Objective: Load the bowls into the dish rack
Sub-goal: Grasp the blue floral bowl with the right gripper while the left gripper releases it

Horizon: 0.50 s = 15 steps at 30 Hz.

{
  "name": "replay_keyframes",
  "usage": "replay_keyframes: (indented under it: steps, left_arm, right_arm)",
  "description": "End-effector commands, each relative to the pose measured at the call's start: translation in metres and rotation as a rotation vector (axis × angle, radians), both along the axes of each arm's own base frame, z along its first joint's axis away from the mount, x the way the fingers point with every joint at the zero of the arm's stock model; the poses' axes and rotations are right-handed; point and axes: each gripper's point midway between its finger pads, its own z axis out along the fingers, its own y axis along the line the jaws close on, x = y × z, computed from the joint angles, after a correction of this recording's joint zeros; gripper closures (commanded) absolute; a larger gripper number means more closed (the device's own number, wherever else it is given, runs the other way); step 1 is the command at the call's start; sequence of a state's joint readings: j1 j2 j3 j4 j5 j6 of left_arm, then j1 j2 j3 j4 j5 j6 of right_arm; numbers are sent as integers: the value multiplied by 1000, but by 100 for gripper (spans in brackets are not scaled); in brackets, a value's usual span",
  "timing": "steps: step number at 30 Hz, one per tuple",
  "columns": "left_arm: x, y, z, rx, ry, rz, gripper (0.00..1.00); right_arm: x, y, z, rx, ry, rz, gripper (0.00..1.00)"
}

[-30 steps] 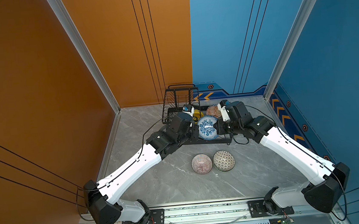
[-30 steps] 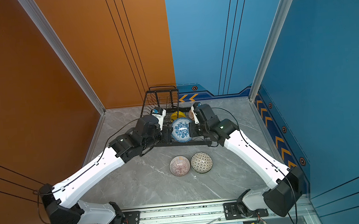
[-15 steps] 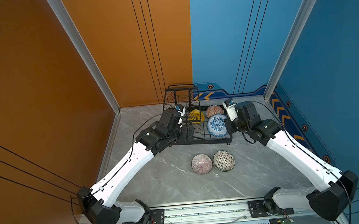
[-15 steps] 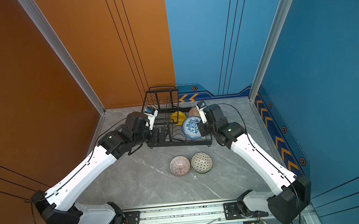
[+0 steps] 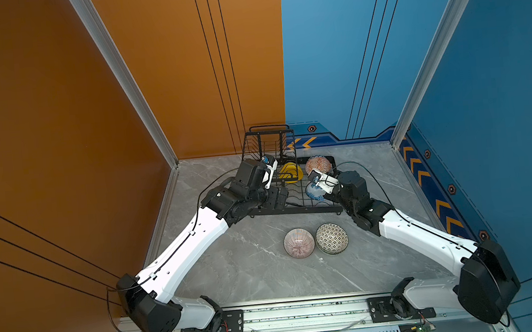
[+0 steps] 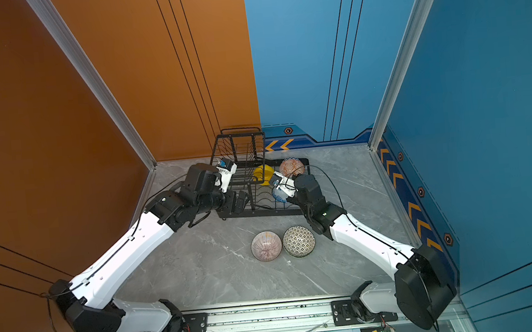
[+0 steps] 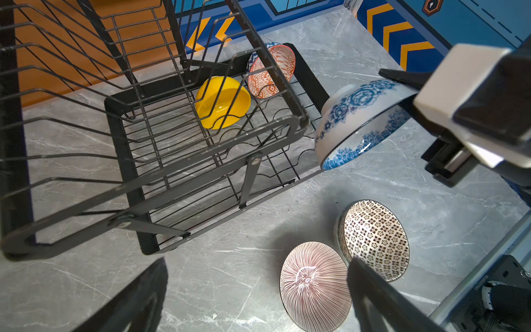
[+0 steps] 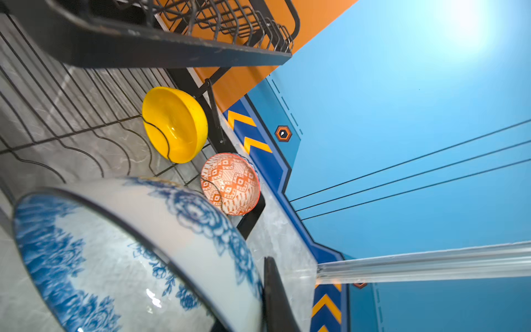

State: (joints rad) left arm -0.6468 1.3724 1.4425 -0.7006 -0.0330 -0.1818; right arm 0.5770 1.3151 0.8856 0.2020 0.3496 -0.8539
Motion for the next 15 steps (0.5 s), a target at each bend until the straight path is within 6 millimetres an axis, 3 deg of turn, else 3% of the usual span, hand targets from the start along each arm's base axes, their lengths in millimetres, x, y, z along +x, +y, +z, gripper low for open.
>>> replay_keyframes:
  steps: [1,9,15]
  left_arm:
    - [-3,1,3,-2,3,-24,2]
    - [-2,5,0,-2,10,-18,2]
    - [-3,6,1,-6,11,-16,2]
  right_arm:
    - [13,-3,34,-130,-203,-5,100]
    - [24,-9,7,-306,-184,-17,100]
    - [47,-10,-13,-384,-167,-76,100]
